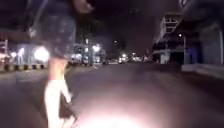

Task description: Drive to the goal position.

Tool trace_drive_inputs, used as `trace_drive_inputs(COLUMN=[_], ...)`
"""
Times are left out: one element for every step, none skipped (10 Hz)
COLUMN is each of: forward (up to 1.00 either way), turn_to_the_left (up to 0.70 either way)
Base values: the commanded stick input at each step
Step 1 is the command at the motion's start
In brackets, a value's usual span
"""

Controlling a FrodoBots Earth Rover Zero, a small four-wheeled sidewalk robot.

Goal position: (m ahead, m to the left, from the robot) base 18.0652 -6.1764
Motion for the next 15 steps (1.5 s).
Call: trace_drive_inputs(forward=[1.00,1.00,1.00,1.00,1.00,1.00,1.00,1.00,1.00,1.00,1.00,1.00,1.00,1.00,1.00], turn_to_the_left=[0.00,0.00,0.00,0.00,0.00,0.00,0.00,0.00,0.00,0.00,0.00,0.00,0.00,0.00,0.00])
